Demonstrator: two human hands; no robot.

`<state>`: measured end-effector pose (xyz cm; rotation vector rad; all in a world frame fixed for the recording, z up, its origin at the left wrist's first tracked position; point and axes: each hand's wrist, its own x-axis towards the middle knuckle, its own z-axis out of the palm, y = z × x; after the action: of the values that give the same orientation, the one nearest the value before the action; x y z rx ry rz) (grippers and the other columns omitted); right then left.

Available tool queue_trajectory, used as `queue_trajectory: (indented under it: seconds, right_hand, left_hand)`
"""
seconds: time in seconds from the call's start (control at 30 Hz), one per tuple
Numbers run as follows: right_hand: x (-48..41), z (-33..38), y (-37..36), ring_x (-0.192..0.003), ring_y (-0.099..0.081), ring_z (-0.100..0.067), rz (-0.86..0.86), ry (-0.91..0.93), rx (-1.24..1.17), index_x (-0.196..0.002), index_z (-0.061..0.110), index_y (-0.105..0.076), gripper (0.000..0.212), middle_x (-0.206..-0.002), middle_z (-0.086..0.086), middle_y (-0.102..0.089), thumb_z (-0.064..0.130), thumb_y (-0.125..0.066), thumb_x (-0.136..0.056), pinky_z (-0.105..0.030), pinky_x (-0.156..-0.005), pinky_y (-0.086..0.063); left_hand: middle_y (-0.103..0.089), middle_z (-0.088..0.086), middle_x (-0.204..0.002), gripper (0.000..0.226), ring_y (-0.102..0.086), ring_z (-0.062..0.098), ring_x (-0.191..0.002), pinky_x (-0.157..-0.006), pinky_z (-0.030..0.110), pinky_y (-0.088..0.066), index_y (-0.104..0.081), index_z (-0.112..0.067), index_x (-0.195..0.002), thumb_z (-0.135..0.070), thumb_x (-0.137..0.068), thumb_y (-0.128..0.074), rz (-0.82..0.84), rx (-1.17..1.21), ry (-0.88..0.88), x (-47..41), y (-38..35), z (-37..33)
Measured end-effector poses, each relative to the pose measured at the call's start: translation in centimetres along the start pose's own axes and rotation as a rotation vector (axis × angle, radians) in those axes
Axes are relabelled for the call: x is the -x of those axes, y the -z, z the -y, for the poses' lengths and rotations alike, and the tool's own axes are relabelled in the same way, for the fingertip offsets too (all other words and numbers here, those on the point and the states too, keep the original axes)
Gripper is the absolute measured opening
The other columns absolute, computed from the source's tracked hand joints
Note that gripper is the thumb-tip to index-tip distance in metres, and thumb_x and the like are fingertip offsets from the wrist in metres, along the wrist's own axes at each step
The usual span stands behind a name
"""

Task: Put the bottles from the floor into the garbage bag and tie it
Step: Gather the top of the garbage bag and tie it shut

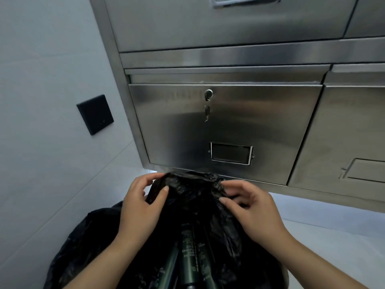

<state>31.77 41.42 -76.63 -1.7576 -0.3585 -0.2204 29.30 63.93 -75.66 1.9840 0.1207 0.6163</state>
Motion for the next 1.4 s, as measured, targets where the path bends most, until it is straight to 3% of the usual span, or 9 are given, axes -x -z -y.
queue_trajectory:
  seconds: [0.17,0.33,0.47,0.6,0.73,0.87,1.1,1.23,1.4]
  right_hand:
    - [-2.0,1.2,0.1,-0.059,-0.058,-0.001,-0.052,-0.016,-0.163,-0.086,0.03,-0.067,0.032,-0.068,0.01,-0.066,0.001,-0.073,-0.075,-0.012,-0.064,-0.049]
    - [-2.2,1.9,-0.5,-0.062,-0.058,0.005,-0.071,-0.008,-0.159,-0.086,0.031,-0.062,0.032,-0.075,0.007,-0.063,0.002,-0.072,-0.076,-0.01,-0.065,-0.047]
    - [-1.6,1.5,-1.2,-0.064,-0.06,0.004,-0.068,-0.016,-0.122,-0.085,0.031,-0.062,0.03,-0.077,0.007,-0.065,0.006,-0.073,-0.076,-0.012,-0.066,-0.048]
    - [-1.4,1.2,-1.4,-0.063,-0.062,-0.001,-0.061,-0.033,-0.108,-0.085,0.033,-0.062,0.028,-0.081,0.007,-0.067,0.009,-0.073,-0.077,-0.015,-0.065,-0.049]
    - [-1.3,1.0,-1.1,-0.058,-0.059,0.0,-0.062,-0.06,-0.131,-0.088,0.029,-0.062,0.027,-0.083,0.006,-0.066,0.006,-0.071,-0.078,-0.015,-0.062,-0.05]
    - [-0.6,0.7,-0.9,-0.088,-0.063,-0.007,-0.074,0.0,0.02,-0.099,0.024,-0.062,0.024,-0.108,0.003,-0.061,0.016,-0.072,-0.079,-0.016,-0.07,-0.05]
    - [0.0,1.4,-2.8,-0.139,-0.026,-0.011,0.366,0.407,0.437,-0.134,0.021,-0.047,0.065,-0.147,0.003,-0.036,0.054,-0.06,-0.079,-0.028,-0.113,-0.023]
    - [0.7,0.5,-5.6,-0.138,-0.023,-0.004,0.603,0.296,0.439,-0.14,0.03,-0.036,0.084,-0.146,0.009,-0.039,0.071,-0.051,-0.068,-0.036,-0.116,-0.019]
    - [1.1,0.1,-9.9,-0.126,-0.036,0.0,0.717,0.289,0.398,-0.139,0.04,-0.031,0.092,-0.137,0.015,-0.046,0.08,-0.053,-0.059,-0.022,-0.106,-0.031]
  left_hand:
    - [-0.055,-0.024,-0.109,0.022,-0.052,0.0,-0.11,-0.09,0.01,-0.04,-0.059,-0.042,-0.099,-0.036,-0.078,-0.065,0.082,-0.119,-0.307,1.3,-0.2,-2.9]
    - [-0.062,-0.012,-0.109,0.023,-0.06,0.005,-0.099,-0.08,0.021,-0.05,-0.061,-0.039,-0.095,-0.036,-0.076,-0.072,0.321,0.083,-0.002,3.9,-2.9,-4.3]
    - [-0.059,-0.017,-0.106,0.057,-0.063,0.0,-0.091,-0.078,0.016,-0.051,-0.056,-0.039,-0.103,-0.063,-0.055,-0.076,0.353,0.119,0.185,5.6,-4.4,-4.3]
    - [-0.056,-0.02,-0.107,0.071,-0.057,-0.014,-0.086,-0.072,0.007,-0.049,-0.047,-0.036,-0.118,-0.044,-0.057,-0.082,0.404,0.105,0.204,7.0,-5.0,-4.2]
    - [-0.061,-0.011,-0.099,0.047,-0.063,-0.002,-0.068,-0.065,0.013,-0.051,-0.055,-0.03,-0.114,-0.011,-0.076,-0.073,0.392,0.165,0.169,6.6,-4.4,-3.9]
    - [-0.068,-0.004,-0.092,0.026,-0.064,0.007,-0.077,-0.073,0.019,-0.054,-0.068,-0.027,-0.097,-0.008,-0.08,-0.07,0.362,0.197,0.151,5.2,-2.4,-3.2]
    - [-0.07,-0.003,-0.086,0.019,-0.066,0.006,-0.064,-0.063,0.014,-0.052,-0.07,-0.019,-0.097,-0.007,-0.083,-0.066,0.243,0.225,0.242,4.2,0.7,-1.2]
    - [-0.071,-0.004,-0.087,0.017,-0.067,0.004,-0.075,-0.072,0.016,-0.053,-0.072,-0.025,-0.092,-0.012,-0.081,-0.069,0.154,0.209,0.257,4.1,3.2,-0.2]
    - [-0.075,0.003,-0.091,0.016,-0.068,0.008,-0.087,-0.084,0.021,-0.052,-0.073,-0.028,-0.086,-0.014,-0.082,-0.068,0.025,0.297,0.389,4.3,6.3,0.7]
